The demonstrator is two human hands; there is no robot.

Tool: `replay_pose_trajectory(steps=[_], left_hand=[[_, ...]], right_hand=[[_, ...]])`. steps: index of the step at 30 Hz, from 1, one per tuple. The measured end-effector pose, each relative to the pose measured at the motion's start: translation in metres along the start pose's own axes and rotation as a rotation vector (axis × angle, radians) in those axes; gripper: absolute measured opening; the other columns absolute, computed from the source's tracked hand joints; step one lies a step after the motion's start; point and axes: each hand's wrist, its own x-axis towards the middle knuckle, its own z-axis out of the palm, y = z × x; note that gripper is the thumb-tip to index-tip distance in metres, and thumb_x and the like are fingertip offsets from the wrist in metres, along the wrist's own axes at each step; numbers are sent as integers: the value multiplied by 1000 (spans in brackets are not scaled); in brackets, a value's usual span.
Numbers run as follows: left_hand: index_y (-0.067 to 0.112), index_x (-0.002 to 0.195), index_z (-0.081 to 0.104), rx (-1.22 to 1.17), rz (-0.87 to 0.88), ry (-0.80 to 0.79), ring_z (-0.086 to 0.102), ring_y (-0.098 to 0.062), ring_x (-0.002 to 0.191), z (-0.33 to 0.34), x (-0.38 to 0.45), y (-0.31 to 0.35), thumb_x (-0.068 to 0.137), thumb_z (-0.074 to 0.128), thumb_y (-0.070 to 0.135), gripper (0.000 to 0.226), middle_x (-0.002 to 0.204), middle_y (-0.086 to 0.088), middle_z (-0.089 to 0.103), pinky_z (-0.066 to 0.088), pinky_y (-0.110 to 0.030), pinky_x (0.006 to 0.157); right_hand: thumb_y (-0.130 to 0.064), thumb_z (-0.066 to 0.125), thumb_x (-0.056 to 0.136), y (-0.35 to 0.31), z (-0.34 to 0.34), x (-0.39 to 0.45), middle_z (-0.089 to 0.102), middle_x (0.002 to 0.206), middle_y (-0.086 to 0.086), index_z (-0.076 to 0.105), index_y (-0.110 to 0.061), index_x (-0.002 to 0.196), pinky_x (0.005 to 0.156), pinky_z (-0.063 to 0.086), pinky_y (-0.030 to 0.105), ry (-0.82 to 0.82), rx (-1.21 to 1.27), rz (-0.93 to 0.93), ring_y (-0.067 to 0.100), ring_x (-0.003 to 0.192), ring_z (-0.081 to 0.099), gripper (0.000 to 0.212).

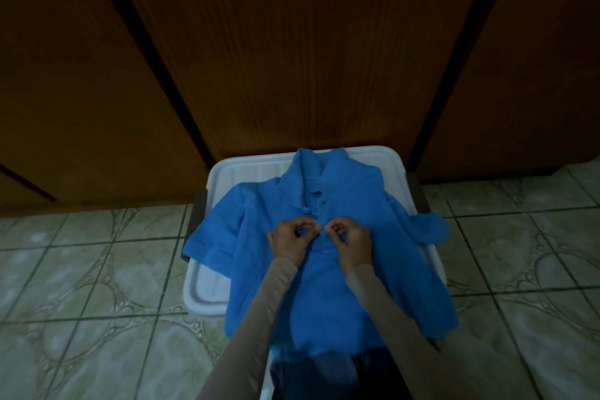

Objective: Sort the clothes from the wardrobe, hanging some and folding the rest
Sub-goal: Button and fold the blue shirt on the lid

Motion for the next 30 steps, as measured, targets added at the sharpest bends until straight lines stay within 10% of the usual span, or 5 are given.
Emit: replay_pose_trajectory(steps=[14,18,23,30], left_hand=[[38,83,62,244,86,115,61,-15,90,3,-14,15,72,74,35,17,79,24,62,42,-41,89],[21,127,55,561,146,65,40,-22,121,0,-25,17,74,28,67,76,129,1,52,23,-31,94],[30,149,-3,868,140,-126,-10,-10,145,-5,-30,9,53,-42,72,112,158,9,-9,-21,-34,109],[34,142,-19,969,117,-217,-15,-10,144,-20,-43,9,88,-4,60,61,154,11,-20,-17,-32,112]], right_hand=[[-2,66,81,0,-1,0,66,77,10,67,-4,77,76,50,50,2,-44,18,27,75,60,4],[3,51,83,-1,-8,-1,64,102,12,69,-7,91,91,45,40,-28,-273,-102,32,98,56,22],[-31,17,100,6,-23,-2,62,125,6,65,-14,118,110,15,41,-160,-782,-198,25,116,56,53],[-42,-1,100,3,-43,-11,60,127,5,61,-20,124,111,3,39,-409,-1017,-116,22,114,60,70]])
